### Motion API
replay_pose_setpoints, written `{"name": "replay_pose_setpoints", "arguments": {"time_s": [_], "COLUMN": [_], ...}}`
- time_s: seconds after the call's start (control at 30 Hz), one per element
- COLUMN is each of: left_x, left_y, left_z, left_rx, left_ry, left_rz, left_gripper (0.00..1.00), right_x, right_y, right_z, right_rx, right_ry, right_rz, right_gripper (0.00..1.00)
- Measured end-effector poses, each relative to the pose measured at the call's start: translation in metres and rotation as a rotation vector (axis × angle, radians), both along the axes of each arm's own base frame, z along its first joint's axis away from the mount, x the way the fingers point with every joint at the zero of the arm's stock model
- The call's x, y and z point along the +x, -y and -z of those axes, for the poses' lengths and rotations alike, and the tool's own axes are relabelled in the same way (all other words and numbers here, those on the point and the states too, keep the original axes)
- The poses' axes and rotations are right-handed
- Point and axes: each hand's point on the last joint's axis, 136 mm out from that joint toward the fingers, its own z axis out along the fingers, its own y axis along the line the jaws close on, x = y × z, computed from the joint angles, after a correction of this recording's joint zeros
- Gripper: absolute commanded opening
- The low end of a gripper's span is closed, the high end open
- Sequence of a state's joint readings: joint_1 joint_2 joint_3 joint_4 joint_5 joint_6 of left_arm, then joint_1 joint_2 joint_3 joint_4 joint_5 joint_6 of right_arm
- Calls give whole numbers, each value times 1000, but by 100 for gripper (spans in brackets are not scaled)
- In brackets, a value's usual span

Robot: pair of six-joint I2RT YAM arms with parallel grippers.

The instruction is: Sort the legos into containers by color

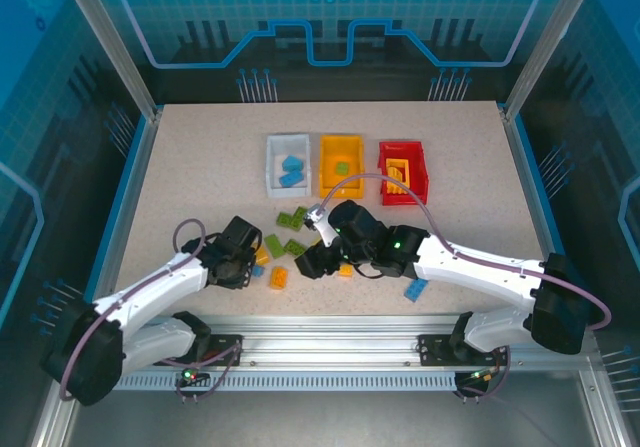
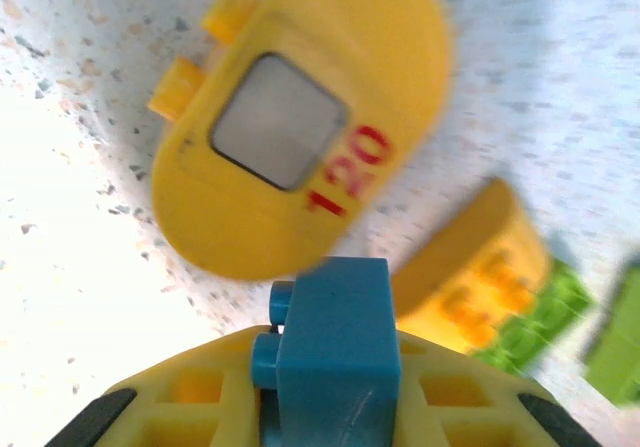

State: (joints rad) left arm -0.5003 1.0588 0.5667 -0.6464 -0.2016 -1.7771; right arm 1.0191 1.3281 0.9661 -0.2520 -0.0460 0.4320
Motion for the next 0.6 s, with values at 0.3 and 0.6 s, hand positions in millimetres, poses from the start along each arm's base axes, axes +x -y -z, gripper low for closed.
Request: {"name": "replay_pose_setpoints", "arguments": {"time_s": [0.3, 0.6], "left_x": [56, 197], "left_y": [13, 66], "left_z": [-97, -136], "left_rx": [105, 379], "left_ry": [213, 269], "left_rz": [223, 665], "left_gripper": [8, 11], "right_x": [69, 122], "right_y": [45, 50], "right_z": [-45, -52], "right_rx": [156, 164], "right_ry": [60, 84], "right_rz": [317, 462], "right_gripper": [60, 61]}}
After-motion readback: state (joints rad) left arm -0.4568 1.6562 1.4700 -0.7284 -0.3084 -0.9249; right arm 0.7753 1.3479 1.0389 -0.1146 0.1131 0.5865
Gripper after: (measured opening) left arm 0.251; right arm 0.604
